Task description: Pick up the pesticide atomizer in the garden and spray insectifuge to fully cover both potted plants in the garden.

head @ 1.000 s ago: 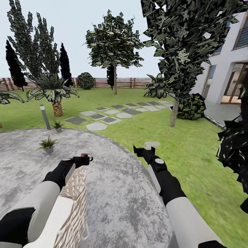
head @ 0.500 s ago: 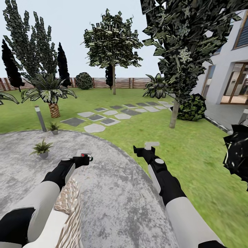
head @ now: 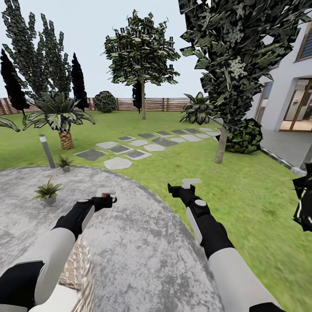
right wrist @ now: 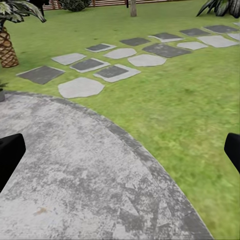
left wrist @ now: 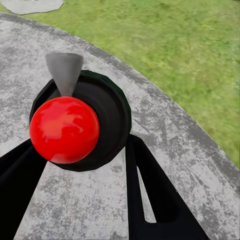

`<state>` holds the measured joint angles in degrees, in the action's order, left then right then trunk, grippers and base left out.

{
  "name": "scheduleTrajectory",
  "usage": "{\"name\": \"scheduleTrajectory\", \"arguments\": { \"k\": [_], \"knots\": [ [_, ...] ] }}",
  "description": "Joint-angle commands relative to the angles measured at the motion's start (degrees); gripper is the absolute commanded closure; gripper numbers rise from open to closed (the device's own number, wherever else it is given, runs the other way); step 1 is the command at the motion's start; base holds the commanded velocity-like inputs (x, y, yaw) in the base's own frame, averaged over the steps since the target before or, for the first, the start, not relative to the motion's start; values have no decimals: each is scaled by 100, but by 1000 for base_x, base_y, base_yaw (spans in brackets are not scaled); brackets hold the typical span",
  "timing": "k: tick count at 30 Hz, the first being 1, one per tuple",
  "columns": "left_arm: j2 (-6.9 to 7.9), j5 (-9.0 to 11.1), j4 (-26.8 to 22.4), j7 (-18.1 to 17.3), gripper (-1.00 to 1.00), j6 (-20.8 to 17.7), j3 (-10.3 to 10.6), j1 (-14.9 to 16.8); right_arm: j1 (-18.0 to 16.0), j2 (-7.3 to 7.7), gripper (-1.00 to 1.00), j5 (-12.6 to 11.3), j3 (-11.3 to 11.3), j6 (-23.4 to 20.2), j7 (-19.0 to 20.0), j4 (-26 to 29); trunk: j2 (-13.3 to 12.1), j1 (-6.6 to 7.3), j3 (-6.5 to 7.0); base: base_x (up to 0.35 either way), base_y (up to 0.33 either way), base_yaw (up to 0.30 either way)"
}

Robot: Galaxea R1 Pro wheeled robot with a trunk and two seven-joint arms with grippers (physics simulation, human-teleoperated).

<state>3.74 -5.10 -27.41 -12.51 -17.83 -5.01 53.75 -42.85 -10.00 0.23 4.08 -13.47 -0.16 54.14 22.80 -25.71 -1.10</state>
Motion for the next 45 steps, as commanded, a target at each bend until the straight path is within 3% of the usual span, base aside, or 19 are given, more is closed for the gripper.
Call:
{"name": "scheduleTrajectory", "arguments": {
  "k": [1, 45],
  "knots": [
    [-5, -53, -10, -50, 100, -32, -45, 4, -4, 0, -100, 3, 3, -33, -2, 9, 11, -7, -11, 340, 0, 0],
    [-5, -53, -10, -50, 100, -28, -53, -40, -4, 0, -100, 3, 4, -33, -2, 6, 11, -7, -11, 340, 0, 0]
  ]
}}
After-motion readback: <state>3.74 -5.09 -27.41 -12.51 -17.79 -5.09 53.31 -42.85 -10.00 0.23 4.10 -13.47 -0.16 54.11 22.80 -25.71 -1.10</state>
